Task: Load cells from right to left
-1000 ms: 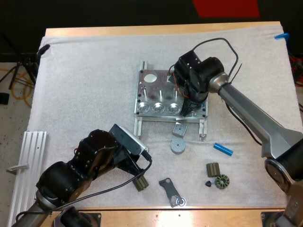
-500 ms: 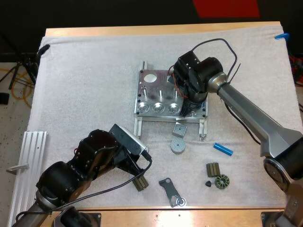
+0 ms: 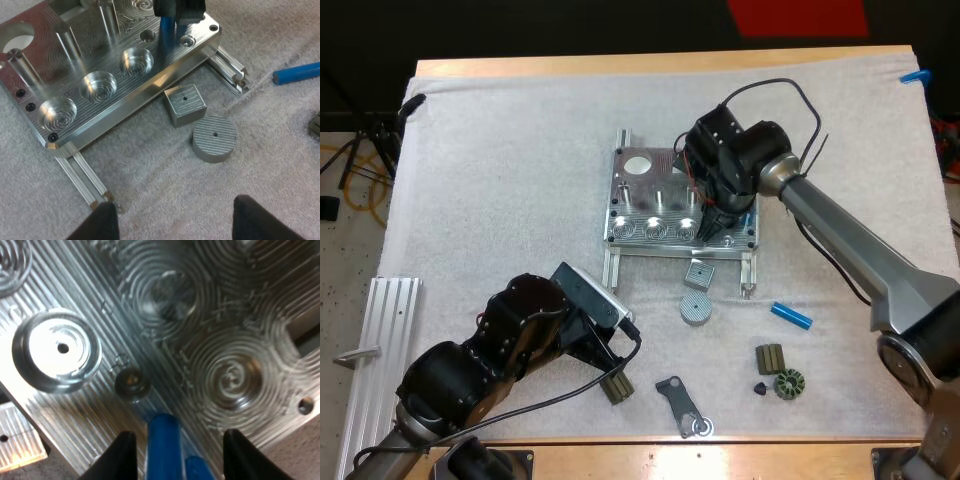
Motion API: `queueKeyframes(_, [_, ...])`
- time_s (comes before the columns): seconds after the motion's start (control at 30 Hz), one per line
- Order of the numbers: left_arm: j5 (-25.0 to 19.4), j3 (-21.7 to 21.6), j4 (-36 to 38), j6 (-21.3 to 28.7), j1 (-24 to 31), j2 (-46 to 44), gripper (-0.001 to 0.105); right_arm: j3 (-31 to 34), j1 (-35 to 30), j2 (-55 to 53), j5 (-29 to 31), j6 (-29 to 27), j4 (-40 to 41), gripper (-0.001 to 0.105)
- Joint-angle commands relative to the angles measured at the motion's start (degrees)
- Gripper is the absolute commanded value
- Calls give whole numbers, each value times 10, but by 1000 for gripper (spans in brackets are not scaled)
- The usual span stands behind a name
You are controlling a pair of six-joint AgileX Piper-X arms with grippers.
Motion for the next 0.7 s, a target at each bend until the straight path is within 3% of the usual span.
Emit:
queueKeyframes(0.0, [-13, 0, -2, -1, -2, 0, 50, -5, -2, -22, 2, 2, -10, 40])
queueKeyframes(0.47, [-13, 0, -2, -1, -2, 0, 50, -5, -2, -71, 31, 2, -6, 40])
queueKeyframes(0.67, [-13, 0, -2, -1, -2, 0, 50, 28, -2, -71, 31, 0, -11, 40])
